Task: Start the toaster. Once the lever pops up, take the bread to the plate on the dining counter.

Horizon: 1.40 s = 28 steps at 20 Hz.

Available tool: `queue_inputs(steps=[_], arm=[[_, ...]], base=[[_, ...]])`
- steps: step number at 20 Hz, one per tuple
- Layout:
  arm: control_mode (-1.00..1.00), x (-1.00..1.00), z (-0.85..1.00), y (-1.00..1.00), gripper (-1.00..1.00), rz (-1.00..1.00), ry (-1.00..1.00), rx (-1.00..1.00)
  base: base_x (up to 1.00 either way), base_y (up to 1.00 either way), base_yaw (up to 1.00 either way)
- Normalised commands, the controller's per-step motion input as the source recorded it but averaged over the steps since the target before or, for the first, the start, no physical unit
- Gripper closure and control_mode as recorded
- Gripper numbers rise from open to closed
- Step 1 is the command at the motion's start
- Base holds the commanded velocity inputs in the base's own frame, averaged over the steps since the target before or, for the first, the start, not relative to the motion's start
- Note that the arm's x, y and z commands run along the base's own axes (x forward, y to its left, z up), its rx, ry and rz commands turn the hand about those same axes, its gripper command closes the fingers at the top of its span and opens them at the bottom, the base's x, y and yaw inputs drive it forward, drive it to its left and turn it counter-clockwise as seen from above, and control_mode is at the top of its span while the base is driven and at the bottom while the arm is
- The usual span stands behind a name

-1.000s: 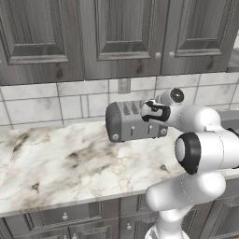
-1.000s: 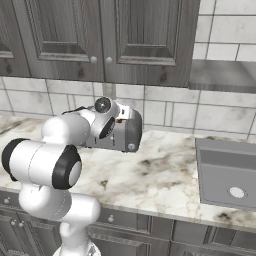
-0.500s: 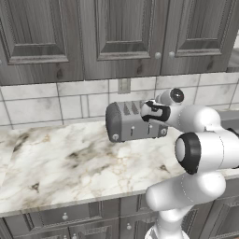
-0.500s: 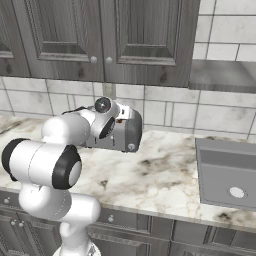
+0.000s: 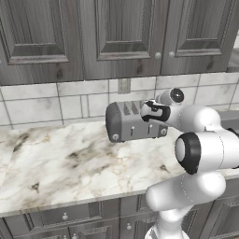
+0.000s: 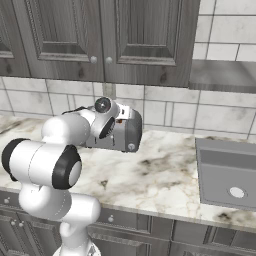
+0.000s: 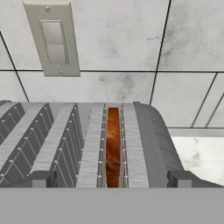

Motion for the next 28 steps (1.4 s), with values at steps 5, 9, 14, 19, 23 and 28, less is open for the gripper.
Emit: queue_inputs(steps=[5,9,14,19,23,28], arm=[[-1.0,0.0,0.0,0.0,-1.0,0.0,0.0,0.0],[-1.0,0.0,0.0,0.0,-1.0,0.0,0.0,0.0],[-1.0,0.0,0.0,0.0,-1.0,0.0,0.0,0.0],[-1.0,0.0,0.0,0.0,-1.0,0.0,0.0,0.0],[-1.0,0.0,0.0,0.0,-1.0,0.0,0.0,0.0],[-1.0,0.0,0.0,0.0,-1.0,0.0,0.0,0.0]], base=[[0.0,0.0,0.0],[0.0,0.0,0.0],[0.0,0.0,0.0],[0.0,0.0,0.0],[0.0,0.0,0.0],[0.0,0.0,0.0]])
